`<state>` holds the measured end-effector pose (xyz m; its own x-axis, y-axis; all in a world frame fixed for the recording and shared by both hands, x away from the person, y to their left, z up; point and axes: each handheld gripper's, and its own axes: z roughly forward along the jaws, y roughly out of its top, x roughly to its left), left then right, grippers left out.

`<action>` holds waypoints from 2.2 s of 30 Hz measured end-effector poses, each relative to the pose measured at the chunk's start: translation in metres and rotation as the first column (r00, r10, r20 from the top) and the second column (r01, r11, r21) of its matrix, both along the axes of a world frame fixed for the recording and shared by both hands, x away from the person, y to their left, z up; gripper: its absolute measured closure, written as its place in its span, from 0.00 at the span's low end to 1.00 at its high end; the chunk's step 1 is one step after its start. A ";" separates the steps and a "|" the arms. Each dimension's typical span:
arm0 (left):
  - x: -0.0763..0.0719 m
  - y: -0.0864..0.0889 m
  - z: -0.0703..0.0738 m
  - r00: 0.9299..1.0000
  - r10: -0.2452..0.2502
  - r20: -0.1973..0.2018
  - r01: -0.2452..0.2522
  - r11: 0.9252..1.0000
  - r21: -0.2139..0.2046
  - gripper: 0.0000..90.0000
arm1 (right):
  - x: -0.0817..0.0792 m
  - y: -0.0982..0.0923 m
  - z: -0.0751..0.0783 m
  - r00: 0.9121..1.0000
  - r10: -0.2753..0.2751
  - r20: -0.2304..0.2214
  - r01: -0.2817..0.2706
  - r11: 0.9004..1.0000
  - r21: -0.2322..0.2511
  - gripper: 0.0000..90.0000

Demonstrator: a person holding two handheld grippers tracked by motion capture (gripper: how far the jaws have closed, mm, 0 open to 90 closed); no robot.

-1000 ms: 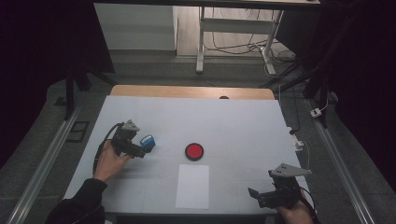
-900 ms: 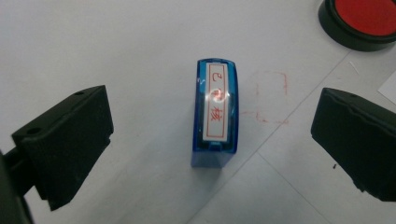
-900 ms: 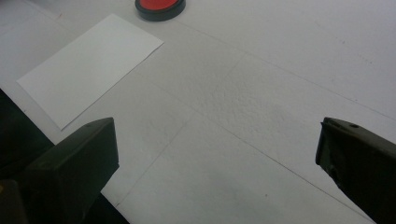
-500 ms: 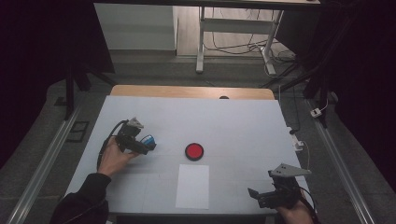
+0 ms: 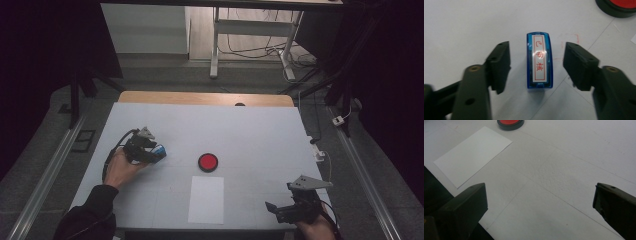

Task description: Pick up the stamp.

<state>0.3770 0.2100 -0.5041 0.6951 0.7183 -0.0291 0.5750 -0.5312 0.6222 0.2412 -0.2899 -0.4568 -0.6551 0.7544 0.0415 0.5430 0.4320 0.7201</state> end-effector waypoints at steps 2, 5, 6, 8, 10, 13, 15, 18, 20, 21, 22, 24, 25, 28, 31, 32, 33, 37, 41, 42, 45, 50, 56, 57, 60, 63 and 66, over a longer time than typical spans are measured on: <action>0.000 0.001 0.001 1.000 -0.004 0.001 0.004 1.000 -0.002 0.54 | 0.000 0.000 0.000 1.000 0.000 0.000 0.000 1.000 0.000 0.00; 0.000 0.001 0.001 1.000 -0.007 0.003 0.007 1.000 -0.004 0.59 | 0.000 0.000 0.000 1.000 0.000 -0.001 0.000 1.000 0.000 0.00; 0.000 0.001 0.001 1.000 -0.007 0.004 0.007 1.000 0.000 0.62 | 0.000 0.000 0.000 1.000 0.001 -0.002 -0.001 1.000 0.000 0.00; -0.001 0.002 0.002 1.000 -0.007 0.005 0.007 1.000 -0.003 0.66 | 0.000 0.000 0.000 1.000 0.001 -0.003 -0.001 1.000 0.001 0.00; -0.001 0.002 0.003 1.000 -0.005 0.008 0.005 1.000 -0.008 0.75 | 0.000 0.000 0.000 1.000 0.001 -0.003 -0.001 1.000 0.001 0.00; -0.001 0.003 0.003 1.000 -0.005 0.010 0.005 1.000 -0.012 0.77 | 0.000 0.000 0.000 1.000 0.001 -0.003 -0.001 1.000 0.003 0.00; -0.001 0.002 0.004 1.000 -0.005 0.009 0.005 1.000 -0.009 0.77 | 0.000 0.000 0.000 1.000 0.002 -0.003 -0.002 1.000 0.004 0.00; -0.001 0.002 0.004 1.000 -0.005 0.007 0.005 1.000 -0.007 0.78 | 0.000 0.000 0.000 1.000 0.004 -0.002 -0.004 1.000 0.003 0.00; -0.001 0.002 0.004 1.000 -0.005 0.004 0.005 1.000 -0.006 0.78 | 0.000 0.000 0.000 1.000 0.005 -0.001 -0.005 1.000 0.002 0.00; -0.001 0.002 0.004 1.000 -0.005 0.003 0.005 1.000 -0.005 0.78 | 0.000 0.000 0.000 1.000 0.004 -0.001 -0.004 1.000 0.002 0.00; -0.001 0.002 0.004 1.000 -0.003 0.002 0.003 1.000 -0.006 0.78 | 0.000 0.000 0.000 1.000 0.005 -0.001 -0.005 1.000 0.003 0.00; -0.001 0.003 0.005 1.000 -0.002 -0.001 0.002 1.000 -0.003 0.78 | 0.000 0.000 0.000 1.000 0.005 0.000 -0.005 1.000 0.002 0.00; -0.001 0.003 0.006 1.000 0.000 0.000 0.000 1.000 -0.003 0.78 | 0.000 0.000 0.000 1.000 0.005 0.000 -0.005 1.000 0.004 0.00; -0.003 0.004 0.010 1.000 0.012 0.008 -0.011 1.000 -0.026 0.78 | -0.001 0.000 0.000 1.000 0.007 0.001 -0.007 1.000 0.004 0.00; -0.005 0.004 0.014 0.999 0.025 0.022 -0.024 0.999 -0.042 0.78 | -0.001 0.000 0.000 1.000 0.007 0.001 -0.007 1.000 0.005 0.00; -0.006 0.003 0.016 0.999 0.028 0.028 -0.027 0.999 -0.044 0.78 | -0.001 0.000 0.000 1.000 0.007 0.001 -0.007 1.000 0.004 0.00; -0.007 0.003 0.017 0.999 0.028 0.033 -0.027 0.998 -0.050 0.78 | -0.001 0.000 0.000 1.000 0.007 0.001 -0.007 1.000 0.005 0.00; -0.010 0.000 0.022 0.999 0.008 0.039 -0.006 0.998 -0.057 0.78 | -0.001 0.000 0.000 1.000 0.008 0.002 -0.008 1.000 0.005 0.00; -0.015 -0.004 0.026 0.998 -0.027 0.054 0.029 0.999 -0.036 0.78 | -0.001 0.000 0.000 1.000 0.009 0.003 -0.009 1.000 0.005 0.00; -0.016 -0.005 0.026 0.998 -0.033 0.057 0.035 0.999 -0.037 0.78 | -0.001 0.000 0.000 1.000 0.009 0.003 -0.009 1.000 0.005 0.00; -0.020 -0.008 0.029 0.998 -0.032 0.052 0.034 0.998 -0.050 0.78 | -0.001 0.000 0.000 1.000 0.010 0.003 -0.010 1.000 0.005 0.00; -0.026 -0.012 0.033 0.998 -0.036 0.045 0.039 0.997 -0.069 0.78 | -0.001 0.000 0.001 1.000 0.011 0.003 -0.011 1.000 0.004 0.00; -0.033 -0.016 0.038 0.998 -0.050 0.043 0.054 0.994 -0.095 0.78 | -0.001 0.000 0.001 1.000 0.012 0.004 -0.012 1.000 0.004 0.00; -0.034 -0.016 0.039 0.998 -0.055 0.044 0.060 0.993 -0.104 0.78 | -0.001 0.000 0.001 1.000 0.012 0.004 -0.012 1.000 0.004 0.00; -0.039 -0.019 0.043 0.997 -0.062 0.042 0.067 0.990 -0.127 0.78 | -0.001 0.000 0.001 1.000 0.012 0.004 -0.012 1.000 0.004 0.00; -0.043 -0.024 0.048 0.996 -0.079 0.042 0.085 0.986 -0.146 0.78 | -0.001 0.000 0.000 1.000 0.012 0.005 -0.012 1.000 0.005 0.00; -0.047 -0.030 0.051 0.994 -0.097 0.045 0.103 0.984 -0.145 0.78 | -0.001 0.000 0.001 1.000 0.013 0.005 -0.013 1.000 0.004 0.00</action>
<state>0.3297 0.1803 -0.4536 0.7657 0.6351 -0.1015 0.4982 -0.4859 0.7181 0.2401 -0.2900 -0.4562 -0.6647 0.7460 0.0410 0.5341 0.4361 0.7243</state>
